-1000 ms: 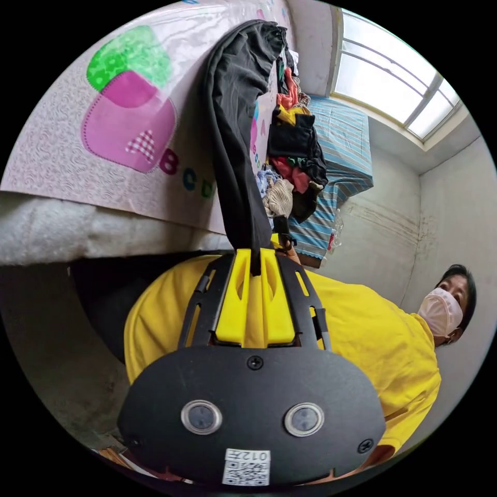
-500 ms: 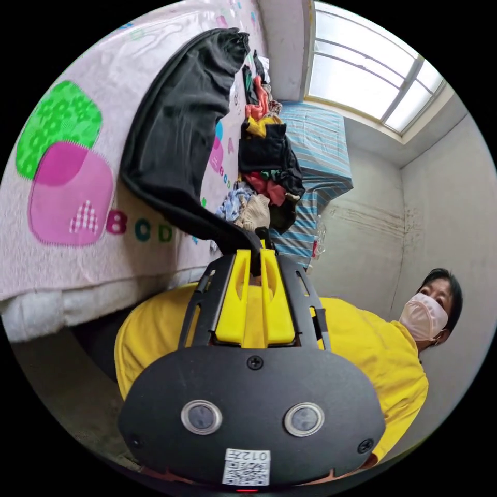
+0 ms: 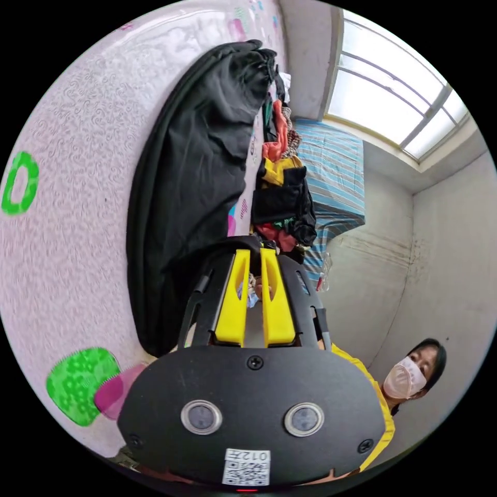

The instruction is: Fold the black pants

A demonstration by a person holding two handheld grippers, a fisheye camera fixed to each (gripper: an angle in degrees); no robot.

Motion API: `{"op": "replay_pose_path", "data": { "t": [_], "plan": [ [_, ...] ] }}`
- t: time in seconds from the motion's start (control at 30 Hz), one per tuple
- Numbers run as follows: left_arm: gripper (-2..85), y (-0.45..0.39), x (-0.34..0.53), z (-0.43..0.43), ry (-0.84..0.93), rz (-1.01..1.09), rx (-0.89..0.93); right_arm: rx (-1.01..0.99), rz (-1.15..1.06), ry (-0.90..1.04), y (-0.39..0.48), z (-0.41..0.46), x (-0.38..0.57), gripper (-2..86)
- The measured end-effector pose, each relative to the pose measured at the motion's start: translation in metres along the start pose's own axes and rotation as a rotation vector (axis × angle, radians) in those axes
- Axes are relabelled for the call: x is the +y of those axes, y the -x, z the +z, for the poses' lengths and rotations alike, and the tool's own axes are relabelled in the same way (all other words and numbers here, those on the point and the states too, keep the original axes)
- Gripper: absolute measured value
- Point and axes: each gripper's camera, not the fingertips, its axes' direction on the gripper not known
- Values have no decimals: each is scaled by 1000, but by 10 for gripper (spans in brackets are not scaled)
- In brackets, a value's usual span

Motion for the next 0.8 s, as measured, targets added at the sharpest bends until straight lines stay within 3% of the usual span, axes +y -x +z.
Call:
{"op": "replay_pose_path", "data": {
  "t": [0.13,0.23,0.3,0.47,0.6,0.8],
  "plan": [
    [71,15,-27,6,-49,-14,-55,74,42,-35,-10,9,-29,68],
    [79,1,-14,-12,-195,66,-68,67,-18,-95,-2,-1,-22,72],
    [82,-13,2,-17,-204,136,-147,165,-120,-97,13,-5,-7,68],
    [89,-37,54,24,16,235,-527,658,-410,38,50,28,66,69],
    [88,-34,79,57,74,234,-707,839,-532,93,52,56,97,70],
    [65,-34,72,86,130,257,-765,967,-641,219,48,100,104,65]
  ]
}}
